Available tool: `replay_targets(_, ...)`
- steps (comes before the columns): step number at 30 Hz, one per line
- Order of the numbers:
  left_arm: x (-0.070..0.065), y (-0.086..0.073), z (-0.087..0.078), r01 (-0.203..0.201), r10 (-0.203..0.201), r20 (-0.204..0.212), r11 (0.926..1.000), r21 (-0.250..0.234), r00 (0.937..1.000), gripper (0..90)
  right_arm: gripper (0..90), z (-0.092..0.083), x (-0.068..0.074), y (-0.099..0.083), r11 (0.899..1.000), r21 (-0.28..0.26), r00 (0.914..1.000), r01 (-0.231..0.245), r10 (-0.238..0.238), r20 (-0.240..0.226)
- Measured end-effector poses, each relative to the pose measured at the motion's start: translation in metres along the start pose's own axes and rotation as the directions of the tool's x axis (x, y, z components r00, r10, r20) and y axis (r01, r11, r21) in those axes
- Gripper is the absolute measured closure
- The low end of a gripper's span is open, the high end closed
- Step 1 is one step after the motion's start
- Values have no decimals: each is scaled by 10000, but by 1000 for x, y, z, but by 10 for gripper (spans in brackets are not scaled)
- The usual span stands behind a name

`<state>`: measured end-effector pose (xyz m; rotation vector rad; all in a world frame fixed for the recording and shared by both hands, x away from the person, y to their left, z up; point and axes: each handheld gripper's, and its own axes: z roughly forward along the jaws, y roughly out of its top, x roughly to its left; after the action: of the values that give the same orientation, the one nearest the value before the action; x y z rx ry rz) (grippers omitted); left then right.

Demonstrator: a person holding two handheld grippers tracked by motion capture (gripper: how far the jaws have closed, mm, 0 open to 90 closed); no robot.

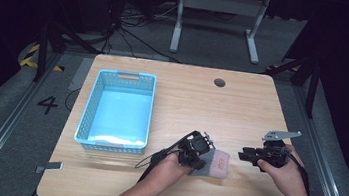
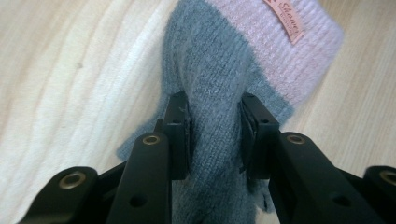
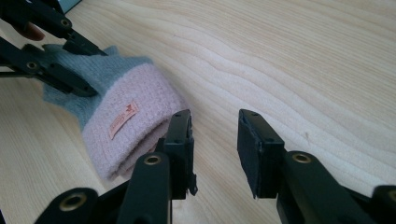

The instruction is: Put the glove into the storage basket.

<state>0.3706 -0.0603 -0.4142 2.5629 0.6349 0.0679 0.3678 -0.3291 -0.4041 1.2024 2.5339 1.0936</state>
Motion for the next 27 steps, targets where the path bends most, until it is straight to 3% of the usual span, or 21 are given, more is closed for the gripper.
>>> replay_targets(5,4,-1,-19,-83,79,-233,9998,-159,9997,685,663,2,-2,5,10000,-51,10000,52,-53,-73)
replay_targets(9,10,-4,-34,129,-135,-130,9990,-422,9998,685,662,5,-2,7,10000,-38,9998,84,-85,-169)
replay_targets(27,37,-23,-93,704,-783,-663,9910,-1135,9947,683,653,16,-3,17,9997,55,9991,249,-247,-336)
